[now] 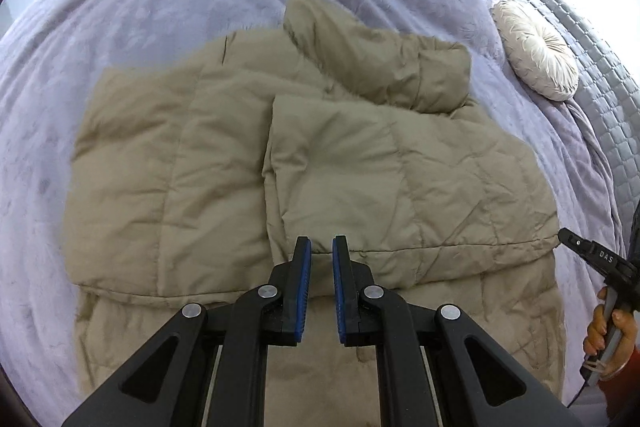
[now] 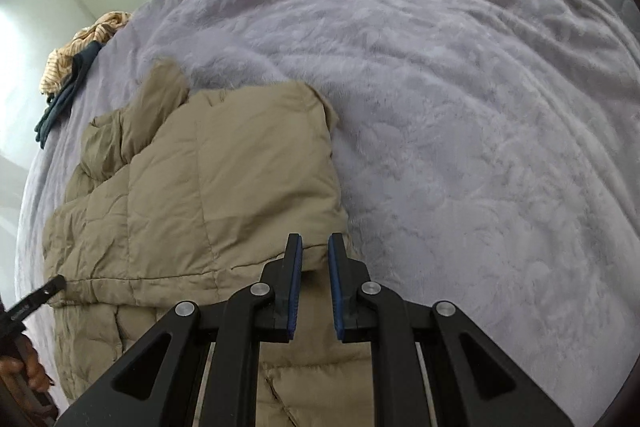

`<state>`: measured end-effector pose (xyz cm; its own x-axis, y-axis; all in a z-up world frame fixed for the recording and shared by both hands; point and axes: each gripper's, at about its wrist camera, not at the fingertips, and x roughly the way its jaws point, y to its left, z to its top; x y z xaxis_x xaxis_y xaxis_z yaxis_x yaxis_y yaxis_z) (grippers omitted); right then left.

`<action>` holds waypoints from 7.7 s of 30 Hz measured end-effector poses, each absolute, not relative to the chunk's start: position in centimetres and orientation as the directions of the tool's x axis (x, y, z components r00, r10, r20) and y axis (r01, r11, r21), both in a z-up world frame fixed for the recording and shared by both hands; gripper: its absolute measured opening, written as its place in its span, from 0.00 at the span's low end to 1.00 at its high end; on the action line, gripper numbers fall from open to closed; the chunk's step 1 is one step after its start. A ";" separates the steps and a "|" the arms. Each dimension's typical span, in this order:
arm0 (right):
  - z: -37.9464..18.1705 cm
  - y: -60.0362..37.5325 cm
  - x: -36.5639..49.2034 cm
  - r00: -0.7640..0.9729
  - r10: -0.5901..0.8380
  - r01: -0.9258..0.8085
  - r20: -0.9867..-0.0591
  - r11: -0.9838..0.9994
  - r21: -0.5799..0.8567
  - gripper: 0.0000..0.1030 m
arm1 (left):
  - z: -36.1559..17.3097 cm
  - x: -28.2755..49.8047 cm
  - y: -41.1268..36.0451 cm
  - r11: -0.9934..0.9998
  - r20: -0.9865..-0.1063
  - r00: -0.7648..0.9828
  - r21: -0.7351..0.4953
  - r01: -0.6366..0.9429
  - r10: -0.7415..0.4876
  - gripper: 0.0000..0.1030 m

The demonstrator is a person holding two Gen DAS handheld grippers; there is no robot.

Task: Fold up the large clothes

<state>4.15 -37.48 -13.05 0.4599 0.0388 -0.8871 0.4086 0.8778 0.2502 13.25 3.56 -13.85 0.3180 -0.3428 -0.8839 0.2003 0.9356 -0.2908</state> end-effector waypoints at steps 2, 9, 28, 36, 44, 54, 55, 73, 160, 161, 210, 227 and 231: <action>-13.6 -37.7 4.2 0.453 0.042 0.422 -0.891 0.870 0.256 0.14 | -14.9 13.5 3.6 0.943 -0.892 0.316 -0.276 0.188 -0.324 0.12; -16.9 -38.1 4.5 0.384 0.081 0.442 -0.920 0.859 0.260 0.15 | -16.8 13.8 4.1 0.949 -0.901 0.302 -0.279 0.146 -0.311 0.12; -12.2 -36.0 -2.3 0.322 0.168 0.450 -0.932 0.839 0.306 0.15 | -10.1 6.5 5.9 0.974 -0.924 0.316 -0.180 0.139 -0.216 0.12; -10.7 -33.5 -4.6 0.283 0.233 0.416 -0.930 0.844 0.338 0.15 | -7.7 2.3 6.4 0.960 -0.919 0.289 -0.230 0.157 -0.268 0.12; -8.9 -33.0 -6.2 0.282 0.254 0.428 -0.925 0.830 0.358 0.22 | -6.1 -0.6 5.5 0.965 -0.932 0.275 -0.192 0.181 -0.237 0.12; -8.6 -32.2 -8.5 0.253 0.296 0.432 -0.921 0.818 0.381 0.39 | -5.1 -3.6 5.1 0.974 -0.943 0.262 -0.170 0.152 -0.205 0.99; -8.7 -32.1 -8.6 0.253 0.301 0.432 -0.919 0.815 0.386 0.41 | -5.1 -3.8 5.2 0.976 -0.946 0.258 -0.160 0.146 -0.194 0.99; -8.5 -29.9 -10.6 0.321 0.389 0.420 -0.864 0.759 0.498 1.00 | -3.6 -6.8 8.1 0.996 -0.960 0.276 -0.033 0.086 -0.056 0.99; -5.8 -37.0 5.3 0.509 0.599 0.261 -0.619 0.577 0.774 0.07 | -1.4 6.7 12.7 0.843 -0.731 0.518 -0.537 -0.037 -0.443 0.16; -5.8 -37.0 6.7 0.512 0.589 0.261 -0.626 0.587 0.766 0.07 | -1.5 8.4 12.4 0.854 -0.738 0.515 -0.520 -0.021 -0.436 0.16; -17.6 -28.7 23.6 0.418 0.406 0.174 -0.813 0.842 0.510 0.02 | -15.1 26.3 2.7 0.960 -0.845 0.458 -0.221 0.172 -0.276 0.63; -16.0 -41.8 20.7 0.433 0.164 0.374 -0.886 0.862 0.342 0.01 | -15.5 28.0 11.8 0.993 -0.879 0.460 -0.113 0.047 -0.121 0.63; -19.2 -42.1 22.5 0.402 0.175 0.416 -0.899 0.840 0.350 0.00 | -17.6 29.9 11.1 0.992 -0.882 0.455 -0.125 0.027 -0.124 0.64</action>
